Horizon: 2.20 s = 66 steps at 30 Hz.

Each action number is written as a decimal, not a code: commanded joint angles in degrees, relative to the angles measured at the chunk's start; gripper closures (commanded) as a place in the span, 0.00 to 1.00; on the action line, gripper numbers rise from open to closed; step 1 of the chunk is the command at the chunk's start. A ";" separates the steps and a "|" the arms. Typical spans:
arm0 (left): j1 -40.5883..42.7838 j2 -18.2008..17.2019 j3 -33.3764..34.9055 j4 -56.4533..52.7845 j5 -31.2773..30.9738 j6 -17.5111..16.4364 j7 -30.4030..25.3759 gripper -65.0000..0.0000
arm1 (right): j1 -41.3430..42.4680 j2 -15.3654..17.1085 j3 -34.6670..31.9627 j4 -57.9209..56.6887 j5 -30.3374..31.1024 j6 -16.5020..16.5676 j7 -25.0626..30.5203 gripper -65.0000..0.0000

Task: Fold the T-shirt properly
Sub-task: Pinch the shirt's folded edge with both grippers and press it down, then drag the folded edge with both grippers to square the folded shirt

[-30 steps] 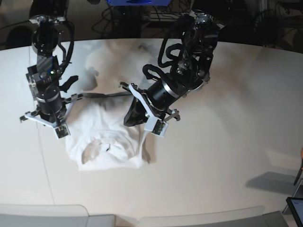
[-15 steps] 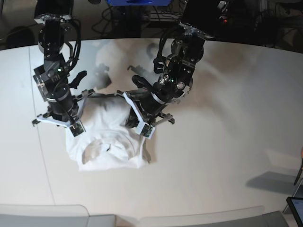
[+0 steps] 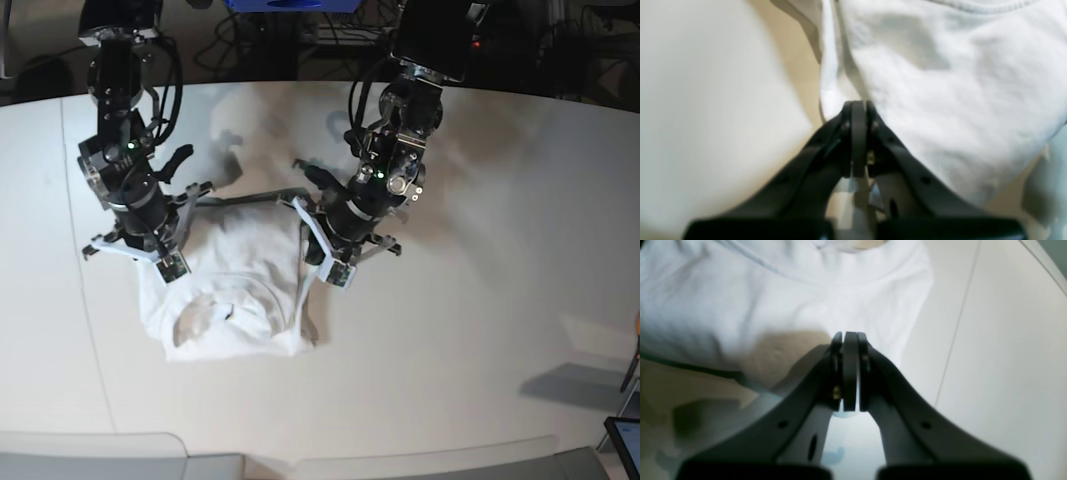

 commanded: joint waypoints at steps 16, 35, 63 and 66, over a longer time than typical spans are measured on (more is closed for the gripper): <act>-6.33 7.46 0.67 -1.37 -0.67 -0.17 -1.86 1.00 | 1.82 0.38 0.08 -0.35 0.30 -0.32 0.87 0.98; -12.48 5.17 -6.19 -17.81 -0.14 0.01 -9.51 1.00 | 0.76 1.61 0.43 -8.70 0.39 -0.32 1.31 0.98; -4.48 9.74 3.57 0.74 -0.76 -0.17 -3.71 1.00 | 11.40 1.79 0.52 -16.79 0.22 -0.76 2.10 0.98; -3.43 9.39 3.83 -0.49 -0.49 -0.08 -3.53 1.00 | 11.93 1.79 0.26 -20.74 0.22 -0.67 4.12 0.98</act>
